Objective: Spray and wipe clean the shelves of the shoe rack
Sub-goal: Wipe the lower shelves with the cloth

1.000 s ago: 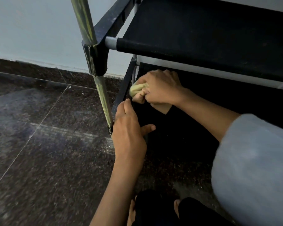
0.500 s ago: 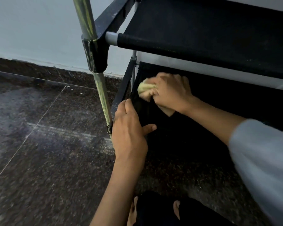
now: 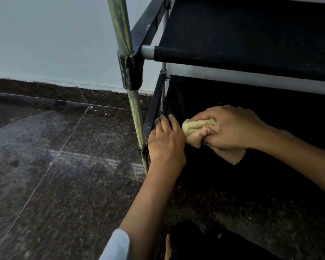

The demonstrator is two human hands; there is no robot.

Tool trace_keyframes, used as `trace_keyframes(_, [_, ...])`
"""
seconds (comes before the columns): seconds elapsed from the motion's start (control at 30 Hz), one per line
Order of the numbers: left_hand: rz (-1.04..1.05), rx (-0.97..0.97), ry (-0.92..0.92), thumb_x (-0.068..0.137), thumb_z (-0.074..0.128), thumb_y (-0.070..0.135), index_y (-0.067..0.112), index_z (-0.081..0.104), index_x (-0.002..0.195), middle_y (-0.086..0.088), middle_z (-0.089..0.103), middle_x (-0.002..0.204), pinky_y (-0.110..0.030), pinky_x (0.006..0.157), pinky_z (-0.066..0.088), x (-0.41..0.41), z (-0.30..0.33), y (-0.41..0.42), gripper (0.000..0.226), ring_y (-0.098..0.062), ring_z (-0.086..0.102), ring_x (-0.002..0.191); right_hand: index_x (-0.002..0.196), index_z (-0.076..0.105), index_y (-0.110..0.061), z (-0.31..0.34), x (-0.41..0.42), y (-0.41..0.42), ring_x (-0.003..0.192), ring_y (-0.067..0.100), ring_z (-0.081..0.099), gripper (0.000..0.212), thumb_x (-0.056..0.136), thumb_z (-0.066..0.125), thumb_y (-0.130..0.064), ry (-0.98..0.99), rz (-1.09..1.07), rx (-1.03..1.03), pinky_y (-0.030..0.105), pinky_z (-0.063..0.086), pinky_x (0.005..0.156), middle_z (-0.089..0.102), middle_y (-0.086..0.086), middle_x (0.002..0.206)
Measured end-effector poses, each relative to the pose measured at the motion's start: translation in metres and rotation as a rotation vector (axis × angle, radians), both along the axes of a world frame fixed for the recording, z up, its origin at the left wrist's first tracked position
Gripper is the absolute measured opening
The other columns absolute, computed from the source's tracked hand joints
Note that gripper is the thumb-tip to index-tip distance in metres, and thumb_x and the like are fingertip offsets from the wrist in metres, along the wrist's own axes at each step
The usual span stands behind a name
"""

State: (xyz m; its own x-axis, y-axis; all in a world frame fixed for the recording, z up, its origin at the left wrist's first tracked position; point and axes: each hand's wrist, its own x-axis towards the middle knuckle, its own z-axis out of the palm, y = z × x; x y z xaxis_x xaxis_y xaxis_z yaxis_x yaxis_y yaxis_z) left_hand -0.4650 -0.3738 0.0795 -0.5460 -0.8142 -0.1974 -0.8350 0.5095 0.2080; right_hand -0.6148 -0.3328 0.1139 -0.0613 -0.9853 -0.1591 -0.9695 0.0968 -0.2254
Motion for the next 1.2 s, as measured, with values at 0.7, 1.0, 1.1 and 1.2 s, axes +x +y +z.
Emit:
trace_keyframes(0.7, [0.081, 0.089, 0.080, 0.061, 0.043, 0.087, 0.003, -0.015, 0.147, -0.012, -0.009, 0.158, -0.033, 0.117, 0.006, -0.004, -0.006, 0.001, 0.134, -0.020, -0.004, 0.147, 0.127, 0.056, -0.036, -0.020, -0.026, -0.029, 0.109, 0.032, 0.058, 0.049, 0.079, 0.068, -0.030, 0.146, -0.503, -0.119, 0.032, 0.038, 0.075, 0.061, 0.005, 0.121])
trace_keyframes(1.0, [0.096, 0.118, 0.062, 0.058, 0.047, 0.087, 0.004, -0.017, 0.147, -0.012, -0.012, 0.158, -0.035, 0.116, 0.005, -0.007, -0.006, -0.001, 0.138, -0.020, -0.005, 0.146, 0.124, 0.057, -0.045, -0.033, 0.031, -0.061, 0.098, 0.027, 0.063, 0.046, 0.081, 0.063, -0.029, 0.090, -0.115, -0.369, 0.029, 0.038, 0.069, 0.062, -0.005, 0.113])
trace_keyframes(1.1, [0.103, 0.120, 0.048, 0.058, 0.046, 0.088, 0.004, -0.017, 0.146, -0.011, -0.011, 0.158, -0.035, 0.116, 0.007, -0.007, -0.005, -0.002, 0.137, -0.020, -0.005, 0.147, 0.124, 0.057, -0.043, -0.034, 0.016, -0.086, 0.106, 0.032, 0.060, 0.046, 0.081, 0.061, -0.026, 0.113, -0.159, -0.364, 0.036, 0.044, 0.081, 0.060, -0.001, 0.119])
trace_keyframes(1.2, [0.095, 0.118, 0.040, 0.060, 0.044, 0.088, 0.004, -0.018, 0.146, -0.011, -0.011, 0.158, -0.035, 0.116, 0.007, -0.006, -0.003, 0.001, 0.136, -0.020, -0.005, 0.146, 0.116, 0.061, -0.041, -0.029, -0.005, -0.082, 0.107, 0.033, 0.059, 0.038, 0.079, 0.061, -0.035, 0.052, -0.266, -0.386, 0.038, 0.044, 0.083, 0.060, 0.002, 0.119])
